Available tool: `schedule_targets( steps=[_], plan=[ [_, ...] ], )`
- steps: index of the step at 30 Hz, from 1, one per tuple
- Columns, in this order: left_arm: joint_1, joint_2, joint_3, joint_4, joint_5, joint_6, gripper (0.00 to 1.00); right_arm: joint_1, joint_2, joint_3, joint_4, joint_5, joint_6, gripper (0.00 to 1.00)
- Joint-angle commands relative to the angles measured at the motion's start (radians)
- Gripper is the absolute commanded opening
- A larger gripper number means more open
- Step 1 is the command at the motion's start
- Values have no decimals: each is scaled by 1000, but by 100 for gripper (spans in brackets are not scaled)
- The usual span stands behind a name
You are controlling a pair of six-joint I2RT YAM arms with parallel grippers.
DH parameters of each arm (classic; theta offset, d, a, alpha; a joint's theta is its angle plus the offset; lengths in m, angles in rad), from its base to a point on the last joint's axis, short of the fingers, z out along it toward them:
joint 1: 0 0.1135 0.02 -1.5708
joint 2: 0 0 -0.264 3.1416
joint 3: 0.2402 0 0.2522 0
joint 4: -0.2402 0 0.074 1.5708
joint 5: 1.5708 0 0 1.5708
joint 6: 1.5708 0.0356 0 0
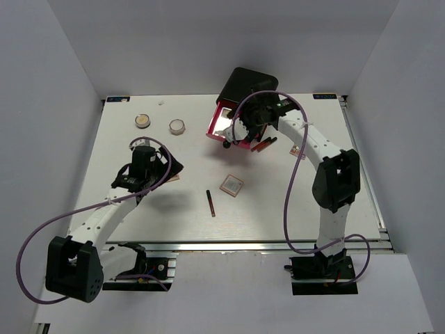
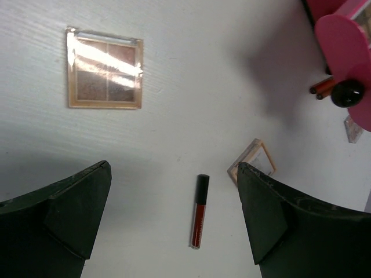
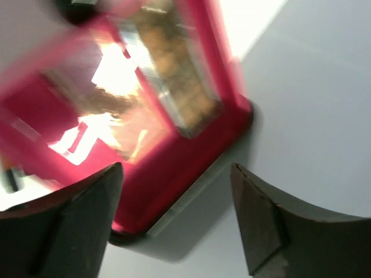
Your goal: Organize the makeup
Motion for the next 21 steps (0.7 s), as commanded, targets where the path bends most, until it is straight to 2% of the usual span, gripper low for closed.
schedule_targets(
  steps=[1,2,3,4,5,7,9,14,18,21],
  plan=[
    [7,27,45,-93,-62,-41,98,-8,-124,-32,249,-77,187,78],
    [8,59,54,-116,-72,-79,98,-13,-173,-55,312,-80,432,77],
    [10,79,64,-137,-76,-100,98,-17,-199,-87,384,-62,576,78],
    [13,102,83,-179,-81,-116,98,-21,-225,-155,514,-36,711,83],
    [13,150,94,-200,-82,-156,98,-25,-280,-194,561,34,951,89],
    [15,205,119,-246,-82,-175,98,-42,-336,-301,578,53,1111,89],
    [15,291,174,-271,-95,-144,98,-73,-426,-381,558,-3,1265,89],
    [15,478,372,-368,-199,97,98,-93,-618,-697,567,-53,1374,89],
    [15,636,556,-443,-240,262,98,-114,-690,-805,584,-47,1429,89],
    [13,718,610,-458,-237,336,98,-129,-716,-837,595,-48,1466,89]
  ],
)
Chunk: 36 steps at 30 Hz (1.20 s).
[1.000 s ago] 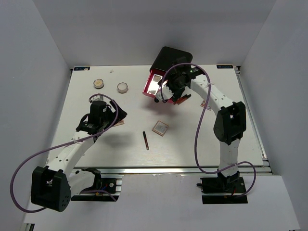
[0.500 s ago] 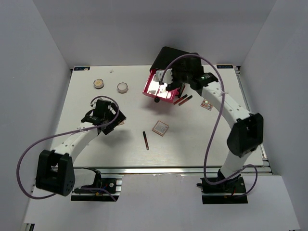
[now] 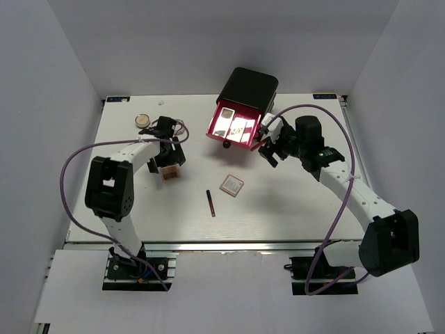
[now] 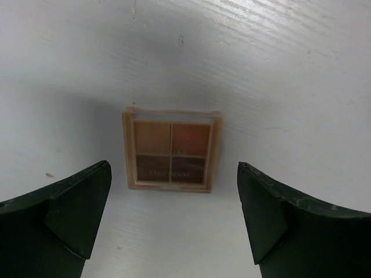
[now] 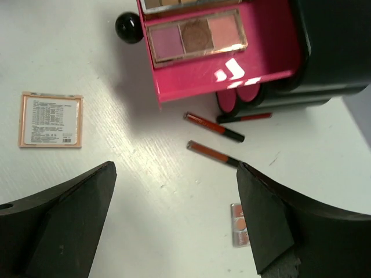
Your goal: Organize the makeup
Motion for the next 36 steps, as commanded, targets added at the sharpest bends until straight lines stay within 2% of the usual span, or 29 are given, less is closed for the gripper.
schedule_targets(
  steps=[1,14,18,24,25,28,29,36],
  plan=[
    [2,55,61,-72,-36,157,98,-23,-49,-14,64,-17,115,89],
    [1,127,49,-42,-9,162,98,-57,-43,-24,81,-31,150,89],
    [1,118,3,3,9,141,92,-61,-43,-22,79,-31,155,89],
    [1,88,-95,78,46,101,73,-72,-60,-37,81,-32,155,89],
    [1,74,-106,87,50,89,65,-78,-68,-42,86,-29,150,89],
    [1,55,-135,115,60,69,51,-97,-75,-53,90,-37,156,90],
    [1,40,-141,129,64,65,43,-106,-75,-51,89,-38,159,89],
    [-7,-95,-175,188,127,38,20,-132,-104,-56,79,-74,188,89]
  ],
)
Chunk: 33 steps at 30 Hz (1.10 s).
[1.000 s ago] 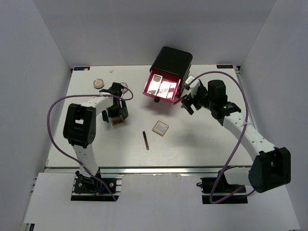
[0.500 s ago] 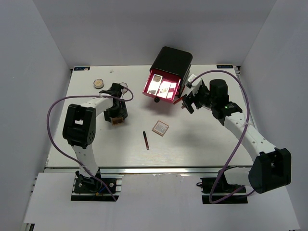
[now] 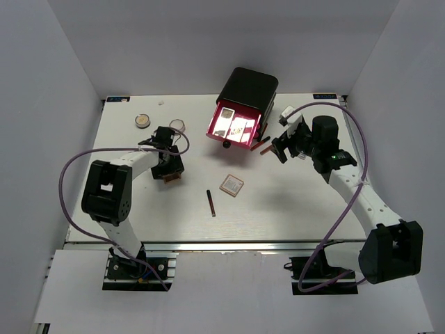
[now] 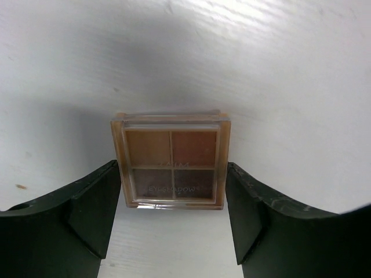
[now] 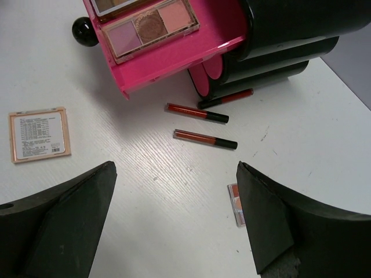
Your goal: Organize the makeup
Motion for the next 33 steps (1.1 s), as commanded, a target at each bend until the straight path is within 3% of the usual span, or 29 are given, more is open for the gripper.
schedule_targets(
  steps=[1,7,13,14,15,25,33],
  plan=[
    [-10,-104,-27,20,96,-41,19,-8,-56,-6,30,-46,40,88],
    [-85,-266,12,87,114,-73,15,-17,-81,-31,46,-64,80,75],
    [-177,-290,153,146,77,-68,15,-36,-78,-32,26,-92,114,35],
    [-189,-286,170,170,80,-68,15,-36,-78,-32,21,-93,120,23],
    [-194,-280,203,184,87,-65,15,-37,-79,-37,15,-96,126,21],
    [-211,-21,527,219,126,43,16,-62,-134,-112,24,-96,151,35],
    [-237,137,679,201,150,112,23,-80,-151,-149,39,-98,155,41]
  ],
)
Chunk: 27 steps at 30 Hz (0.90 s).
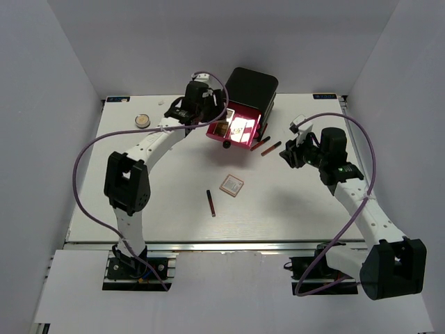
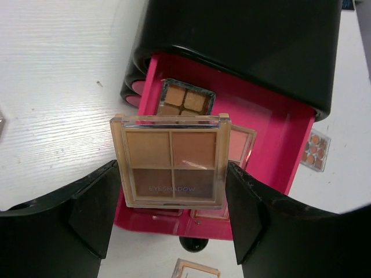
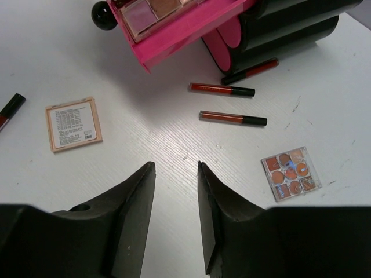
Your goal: Organize the makeup
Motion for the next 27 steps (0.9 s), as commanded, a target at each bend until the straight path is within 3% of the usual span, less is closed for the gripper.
schedule_targets(
  steps=[1,8,13,14,15,16,23,26,27],
  plan=[
    [-20,11,80,0,20,51,29,-11,-23,-16,33,-18,12,42],
    [-46,67,126,-43,-20,94,48,-19,-8,-24,51,-6,-3,59],
    [-48,76,119,-65,-54,97,79,-23,15,-18,62,14,9,73],
    [-46,76,117,-65,-58,99,81,-26,23,-18,65,17,30,74],
    [-48,74,117,-63,-66,97,94,-25,28,-13,66,17,41,74],
    [-46,73,117,-62,-68,97,97,-26,38,-10,66,16,51,75],
    [-48,70,160,-77,-86,97,98,-31,72,16,82,23,103,76],
    [-46,50,169,-86,-95,91,98,-36,100,31,94,144,175,77],
    [-48,39,166,-85,-97,90,98,-42,113,36,127,191,277,77]
  ],
)
